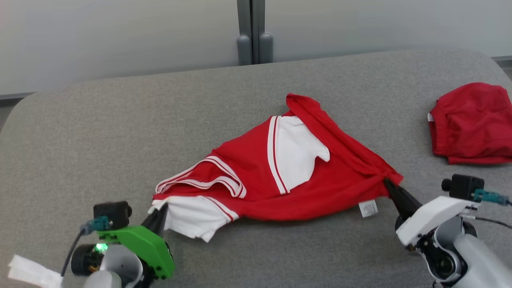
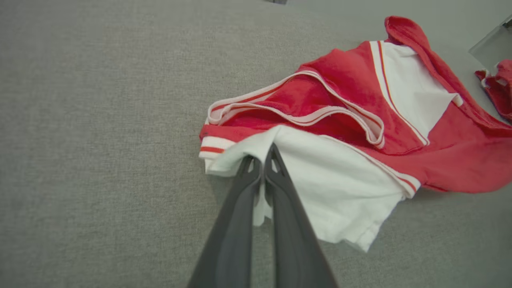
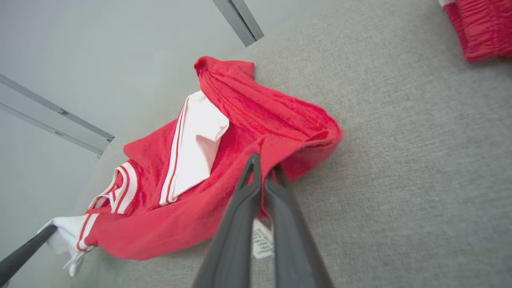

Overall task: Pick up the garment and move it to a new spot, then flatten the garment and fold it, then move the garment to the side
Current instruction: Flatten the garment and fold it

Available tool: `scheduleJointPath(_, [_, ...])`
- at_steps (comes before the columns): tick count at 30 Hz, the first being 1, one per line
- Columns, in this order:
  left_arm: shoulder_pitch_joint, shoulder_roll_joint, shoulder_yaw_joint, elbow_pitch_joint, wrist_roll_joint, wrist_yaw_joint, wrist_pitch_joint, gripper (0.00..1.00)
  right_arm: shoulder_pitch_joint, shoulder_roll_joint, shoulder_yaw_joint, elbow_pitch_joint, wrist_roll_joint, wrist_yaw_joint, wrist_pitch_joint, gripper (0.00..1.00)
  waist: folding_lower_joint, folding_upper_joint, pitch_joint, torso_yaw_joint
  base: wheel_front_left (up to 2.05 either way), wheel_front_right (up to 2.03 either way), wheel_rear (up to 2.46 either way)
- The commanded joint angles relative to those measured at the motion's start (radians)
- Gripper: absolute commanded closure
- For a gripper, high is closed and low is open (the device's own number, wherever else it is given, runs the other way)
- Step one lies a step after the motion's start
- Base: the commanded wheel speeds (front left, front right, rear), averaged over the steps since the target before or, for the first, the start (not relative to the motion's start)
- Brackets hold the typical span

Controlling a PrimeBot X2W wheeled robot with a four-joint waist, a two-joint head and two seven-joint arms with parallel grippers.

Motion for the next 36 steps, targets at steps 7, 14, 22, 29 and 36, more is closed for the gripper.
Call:
scheduleJointPath(7, [-0.246,0.112,-0.037,-0.080,0.041,-0.006,0.087,1.00,-0.214,-0.039,0.020,-0.079,0.123,0.000,0.035,1.00,0.0000,0.0000,0.149,-0.006,0.00,0.00,0.00])
scheduleJointPath(14, [-0.661,0.181,-0.120,0.038,0.011,-0.006,0.143,1.00,-0.580,-0.017,0.009,0.053,0.174,0.000,0.065,1.00,0.0000,0.0000,0.338,0.002,0.00,0.00,0.00])
scheduleJointPath(22, [-1.117,0.205,-0.145,0.261,0.014,-0.007,0.052,1.00,-1.012,0.030,0.020,0.224,0.164,0.000,0.019,1.00,0.0000,0.0000,0.482,-0.002,0.00,0.00,0.00])
scheduleJointPath(29, [-1.435,0.177,-0.131,0.445,0.014,-0.007,-0.035,1.00,-1.289,0.026,0.037,0.301,0.186,0.000,-0.030,1.00,0.0000,0.0000,0.495,0.010,0.00,0.00,0.00])
scheduleJointPath(36, [-1.626,0.158,-0.168,0.585,-0.005,-0.005,-0.056,1.00,-1.439,-0.001,0.057,0.349,0.218,0.000,-0.044,1.00,0.0000,0.0000,0.465,0.019,0.00,0.00,0.00])
